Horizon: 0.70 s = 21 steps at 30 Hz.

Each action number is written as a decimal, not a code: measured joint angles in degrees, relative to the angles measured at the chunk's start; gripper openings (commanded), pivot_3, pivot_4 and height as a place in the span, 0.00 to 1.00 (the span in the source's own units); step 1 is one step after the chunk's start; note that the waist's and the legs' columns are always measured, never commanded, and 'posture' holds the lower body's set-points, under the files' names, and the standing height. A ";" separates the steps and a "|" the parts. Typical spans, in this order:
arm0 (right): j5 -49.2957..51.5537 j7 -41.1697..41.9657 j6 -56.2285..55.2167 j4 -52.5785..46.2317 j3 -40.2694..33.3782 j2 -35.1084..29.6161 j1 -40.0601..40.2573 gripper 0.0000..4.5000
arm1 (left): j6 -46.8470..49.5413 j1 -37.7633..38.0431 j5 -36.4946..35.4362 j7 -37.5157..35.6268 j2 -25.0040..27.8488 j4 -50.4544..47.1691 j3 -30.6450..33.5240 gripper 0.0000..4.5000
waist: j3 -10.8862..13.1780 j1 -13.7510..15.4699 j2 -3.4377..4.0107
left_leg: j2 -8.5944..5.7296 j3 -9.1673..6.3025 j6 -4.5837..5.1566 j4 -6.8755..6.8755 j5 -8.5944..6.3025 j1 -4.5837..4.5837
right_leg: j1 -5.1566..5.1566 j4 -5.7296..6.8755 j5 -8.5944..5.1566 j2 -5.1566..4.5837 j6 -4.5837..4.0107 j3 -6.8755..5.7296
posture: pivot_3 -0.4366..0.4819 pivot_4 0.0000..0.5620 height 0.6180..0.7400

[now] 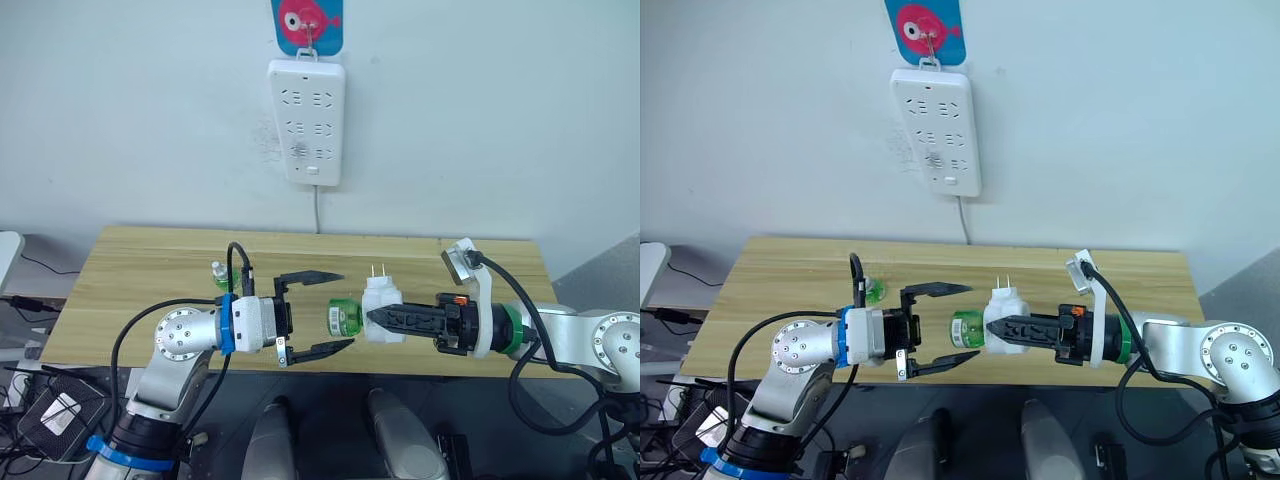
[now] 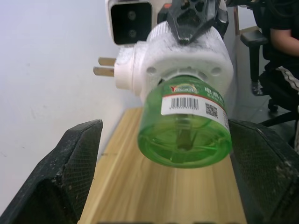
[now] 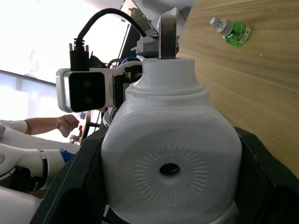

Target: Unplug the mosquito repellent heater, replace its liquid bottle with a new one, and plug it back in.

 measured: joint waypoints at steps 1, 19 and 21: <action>0.00 0.00 0.00 0.00 0.00 0.01 0.00 0.67 | 0.23 0.00 -0.01 -0.03 0.00 -0.30 -0.21 0.91 | 0.00 0.00 0.00 | 0.00 0.00 0.00 0.00 0.00 0.00 | 0.00 0.00 0.00 0.00 0.00 0.00 | 0.20 0.47 1.00; -0.02 1.26 0.18 0.06 0.73 0.74 -1.95 0.67 | 62.62 -17.73 -34.53 1.28 16.53 -6.68 -2.07 0.51 | 0.01 -0.08 0.00 | 0.00 -0.17 0.01 0.16 0.00 -0.02 | 0.08 0.03 0.00 0.06 0.00 -0.12 | 0.23 0.47 1.00; -0.02 1.84 0.13 -0.07 0.68 0.85 -1.91 0.67 | 70.64 -20.79 -39.13 1.45 16.65 -4.23 -1.96 0.51 | 0.02 -0.09 0.00 | -0.02 -0.16 0.01 0.13 -0.01 -0.03 | 0.06 0.01 0.00 0.06 0.01 -0.12 | 0.22 0.47 1.00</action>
